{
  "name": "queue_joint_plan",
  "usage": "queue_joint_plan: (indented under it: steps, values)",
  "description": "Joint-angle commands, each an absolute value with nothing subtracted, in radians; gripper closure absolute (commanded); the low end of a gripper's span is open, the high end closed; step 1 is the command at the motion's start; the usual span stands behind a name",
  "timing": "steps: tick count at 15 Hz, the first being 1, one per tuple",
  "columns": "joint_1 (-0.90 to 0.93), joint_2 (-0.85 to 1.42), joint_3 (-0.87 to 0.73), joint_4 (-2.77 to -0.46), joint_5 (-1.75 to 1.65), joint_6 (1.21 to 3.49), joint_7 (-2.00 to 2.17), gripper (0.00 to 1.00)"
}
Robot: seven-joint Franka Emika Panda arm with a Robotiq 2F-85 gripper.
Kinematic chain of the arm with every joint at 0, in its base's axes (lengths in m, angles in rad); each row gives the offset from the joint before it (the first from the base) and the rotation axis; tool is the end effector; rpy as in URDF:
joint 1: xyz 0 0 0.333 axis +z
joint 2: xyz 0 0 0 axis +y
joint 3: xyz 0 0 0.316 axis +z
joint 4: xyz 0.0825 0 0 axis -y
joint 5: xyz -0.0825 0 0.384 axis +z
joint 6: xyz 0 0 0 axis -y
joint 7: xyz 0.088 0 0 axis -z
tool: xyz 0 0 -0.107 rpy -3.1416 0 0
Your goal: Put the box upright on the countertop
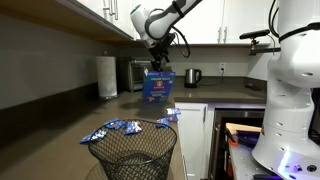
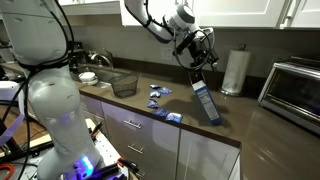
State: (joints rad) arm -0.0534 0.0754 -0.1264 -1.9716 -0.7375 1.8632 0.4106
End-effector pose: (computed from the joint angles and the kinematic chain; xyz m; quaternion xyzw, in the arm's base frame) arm 0.5432 -0.1502 0.4365 0.9264 -0.1408 -0.0463 0.3463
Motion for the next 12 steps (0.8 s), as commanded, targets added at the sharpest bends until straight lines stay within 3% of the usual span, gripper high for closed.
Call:
queue_joint_plan:
  steps: [1, 12]
  values:
    - [-0.078, 0.087, -0.13, -1.944, -0.704, 1.881, 0.422, 0.0]
    - [-0.092, 0.092, -0.149, -1.906, -0.641, 1.891, 0.421, 0.0]
